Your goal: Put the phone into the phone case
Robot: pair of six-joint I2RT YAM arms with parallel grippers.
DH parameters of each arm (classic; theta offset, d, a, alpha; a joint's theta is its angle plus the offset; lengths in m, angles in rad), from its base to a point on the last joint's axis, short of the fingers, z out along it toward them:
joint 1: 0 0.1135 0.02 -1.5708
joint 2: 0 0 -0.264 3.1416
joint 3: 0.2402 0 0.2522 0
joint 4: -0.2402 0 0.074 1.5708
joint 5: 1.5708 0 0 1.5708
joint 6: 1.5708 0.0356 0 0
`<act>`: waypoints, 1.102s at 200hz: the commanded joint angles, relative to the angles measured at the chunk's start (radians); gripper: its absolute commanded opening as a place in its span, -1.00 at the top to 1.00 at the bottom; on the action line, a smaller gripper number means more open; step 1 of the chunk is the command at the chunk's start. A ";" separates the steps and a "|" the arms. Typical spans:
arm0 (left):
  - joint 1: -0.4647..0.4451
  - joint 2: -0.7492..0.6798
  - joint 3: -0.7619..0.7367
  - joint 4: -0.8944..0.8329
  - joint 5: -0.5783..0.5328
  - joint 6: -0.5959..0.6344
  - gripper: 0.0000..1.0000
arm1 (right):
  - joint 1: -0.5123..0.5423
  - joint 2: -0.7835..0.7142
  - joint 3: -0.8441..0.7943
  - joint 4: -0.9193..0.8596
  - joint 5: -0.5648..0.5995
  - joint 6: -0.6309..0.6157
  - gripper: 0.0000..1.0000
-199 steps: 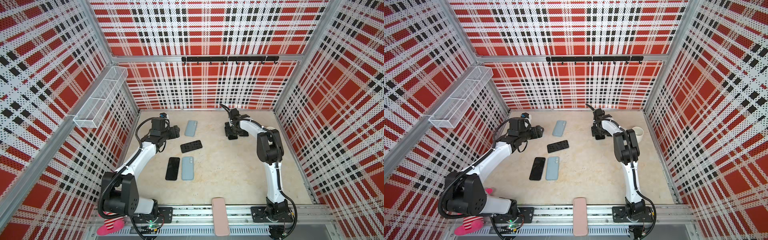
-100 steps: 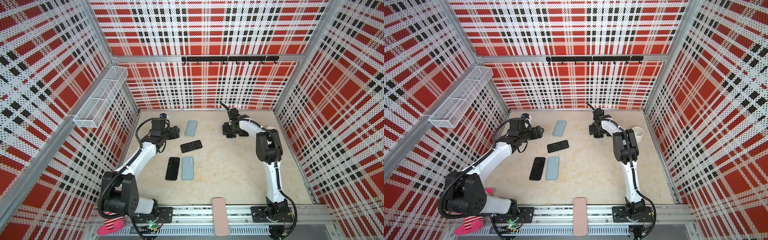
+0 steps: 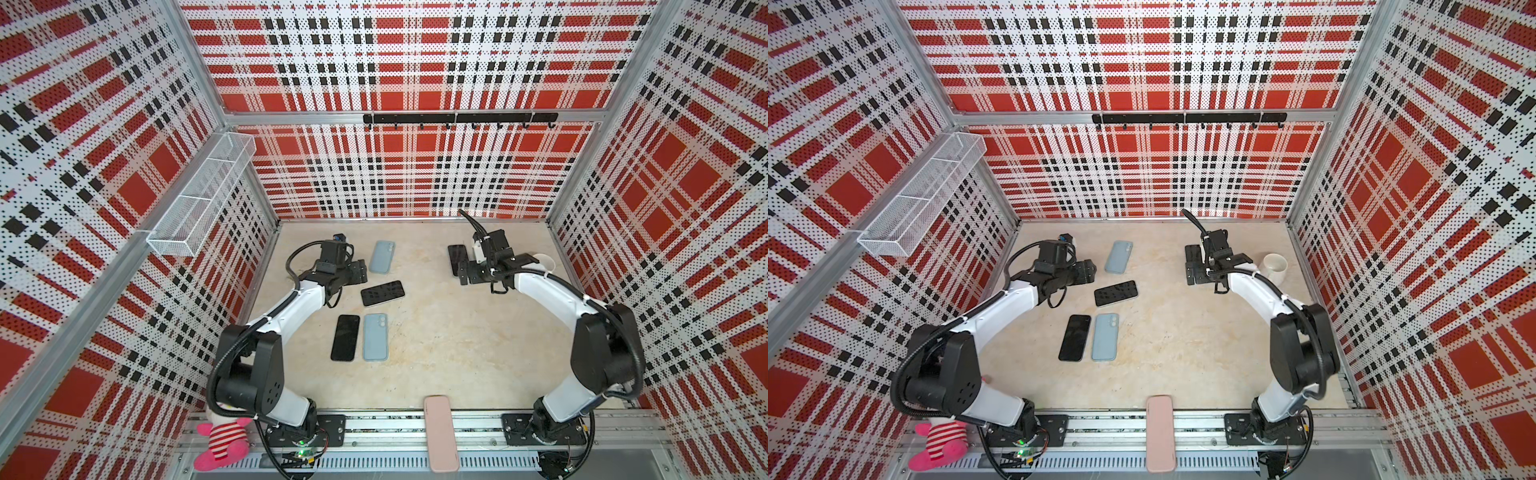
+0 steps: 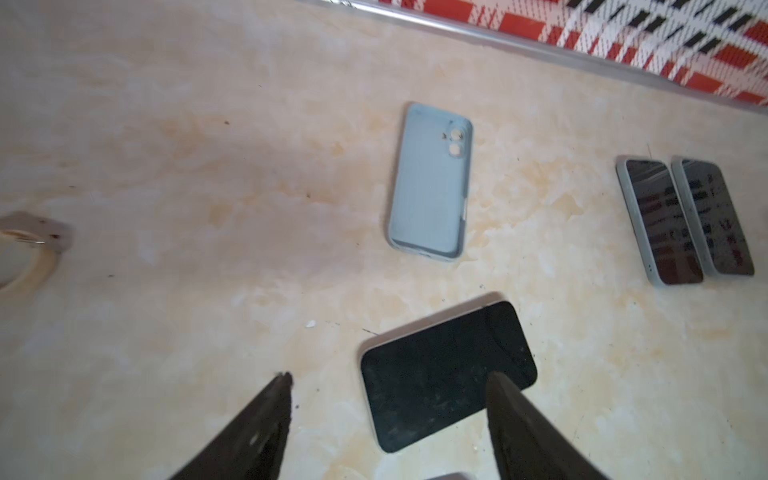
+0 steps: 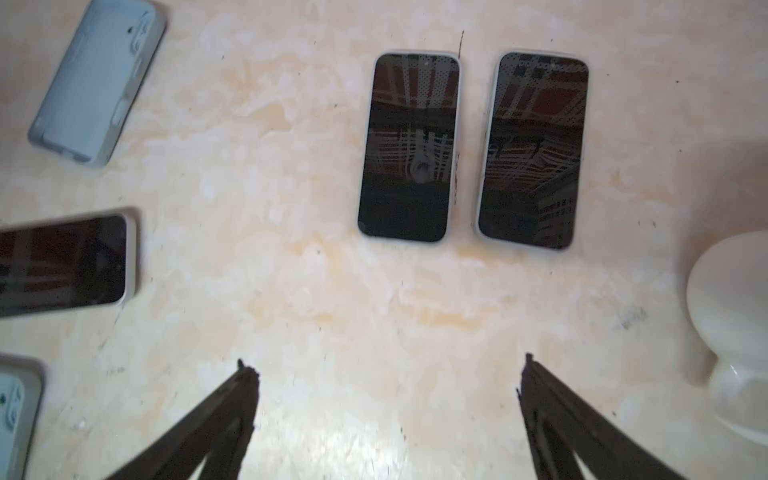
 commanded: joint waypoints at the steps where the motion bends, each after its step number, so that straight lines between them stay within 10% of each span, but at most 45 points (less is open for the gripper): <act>1: -0.047 0.091 0.090 -0.009 -0.061 0.004 -0.54 | 0.008 -0.083 -0.077 -0.006 0.043 -0.033 -1.00; 156: -0.037 0.623 0.527 -0.081 -0.104 0.036 -0.23 | -0.005 -0.363 -0.330 0.000 -0.029 0.031 -1.00; 220: -0.043 0.683 0.566 -0.082 -0.082 0.028 0.47 | -0.005 -0.380 -0.353 0.012 -0.026 0.035 -1.00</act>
